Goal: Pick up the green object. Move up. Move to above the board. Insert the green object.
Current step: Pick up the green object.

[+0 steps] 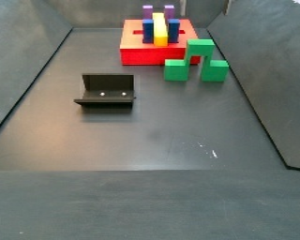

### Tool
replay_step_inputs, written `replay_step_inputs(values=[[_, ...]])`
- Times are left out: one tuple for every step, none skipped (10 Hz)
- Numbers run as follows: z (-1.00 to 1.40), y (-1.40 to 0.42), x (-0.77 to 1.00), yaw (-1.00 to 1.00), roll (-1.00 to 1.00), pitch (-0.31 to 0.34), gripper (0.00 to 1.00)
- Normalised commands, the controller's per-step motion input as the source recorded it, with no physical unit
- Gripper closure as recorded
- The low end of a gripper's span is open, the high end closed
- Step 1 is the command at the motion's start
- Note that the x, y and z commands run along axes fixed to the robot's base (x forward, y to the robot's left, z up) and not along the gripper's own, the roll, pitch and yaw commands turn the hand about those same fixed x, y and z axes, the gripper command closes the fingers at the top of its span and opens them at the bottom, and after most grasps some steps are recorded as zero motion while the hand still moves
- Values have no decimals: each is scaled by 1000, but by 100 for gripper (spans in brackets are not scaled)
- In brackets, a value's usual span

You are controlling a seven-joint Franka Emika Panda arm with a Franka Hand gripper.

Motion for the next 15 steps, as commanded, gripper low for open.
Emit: replay_step_inputs(values=[[-406, -651, -449, 63, 201, -220, 0], [-166, -371, -229, 0, 116, -67, 0], [-69, -149, -34, 0, 29, 0, 0], [-291, 0, 77, 0, -73, 0, 0], [-423, 151, 343, 0, -57, 0, 0], [-454, 240, 377, 0, -84, 0, 0], [-274, 197, 63, 0, -96, 0, 0], [-106, 106, -51, -9, -50, 0, 0], [-77, 57, -169, -66, -17, -53, 0], [-14, 91, -189, -71, -19, -50, 0], [0, 60, -103, -74, 0, 0, 0], [-89, 74, -160, -46, 0, -113, 0], [-246, 91, 0, 0, 7, -224, 0], [-223, 77, 0, 0, 1, -230, 0], [-171, 69, 0, 0, 0, -210, 0]])
